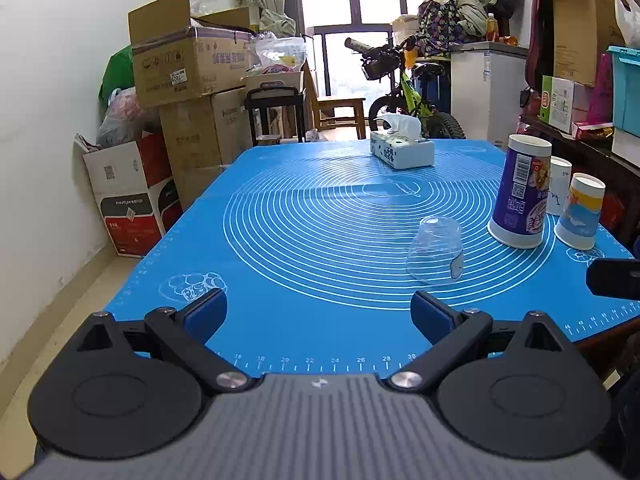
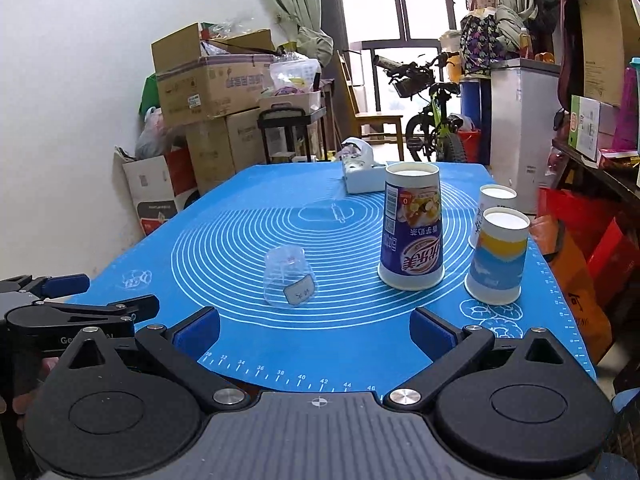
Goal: Flip cup upside down
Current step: 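Open the right tool and withdraw from the inverted cup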
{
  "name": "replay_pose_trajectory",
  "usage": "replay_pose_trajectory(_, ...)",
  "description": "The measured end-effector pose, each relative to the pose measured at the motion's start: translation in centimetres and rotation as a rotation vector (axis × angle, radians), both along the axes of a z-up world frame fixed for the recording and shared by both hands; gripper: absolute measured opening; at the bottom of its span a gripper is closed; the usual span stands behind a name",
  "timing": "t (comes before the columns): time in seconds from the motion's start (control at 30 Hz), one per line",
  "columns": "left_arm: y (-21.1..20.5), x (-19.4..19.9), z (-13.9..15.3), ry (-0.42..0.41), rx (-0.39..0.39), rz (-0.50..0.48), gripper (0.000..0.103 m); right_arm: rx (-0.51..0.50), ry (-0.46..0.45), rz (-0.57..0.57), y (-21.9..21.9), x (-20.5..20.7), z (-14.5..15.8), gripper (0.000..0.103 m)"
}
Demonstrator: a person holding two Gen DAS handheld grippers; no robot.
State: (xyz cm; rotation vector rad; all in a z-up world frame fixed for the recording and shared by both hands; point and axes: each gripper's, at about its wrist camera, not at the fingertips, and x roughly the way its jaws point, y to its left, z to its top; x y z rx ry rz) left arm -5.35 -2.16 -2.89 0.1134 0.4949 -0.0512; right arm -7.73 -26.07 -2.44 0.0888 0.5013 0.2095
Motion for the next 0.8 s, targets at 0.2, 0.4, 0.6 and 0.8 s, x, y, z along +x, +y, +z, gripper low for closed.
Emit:
replay_pose_trajectory(0.2,-0.26,-0.09,-0.19,0.007,0.008,-0.003,0.098,0.013,0.014,0.022,0.07,0.03,-0.15,0.100)
replay_pose_trajectory(0.4,-0.46,-0.29,-0.09,-0.008,0.018,-0.002,0.098,0.011,0.012,0.020,0.10,-0.02,-0.12,0.100)
replay_pose_trajectory(0.6,-0.63,-0.38,-0.14,-0.014,0.033,-0.003,0.098,0.016,0.006,0.019,-0.07,-0.27,-0.09,0.100)
replay_pose_trajectory(0.8,-0.72,-0.37,-0.19,-0.011,0.037,-0.003,0.098,0.019,0.008,0.021,-0.09,-0.33,-0.08,0.100)
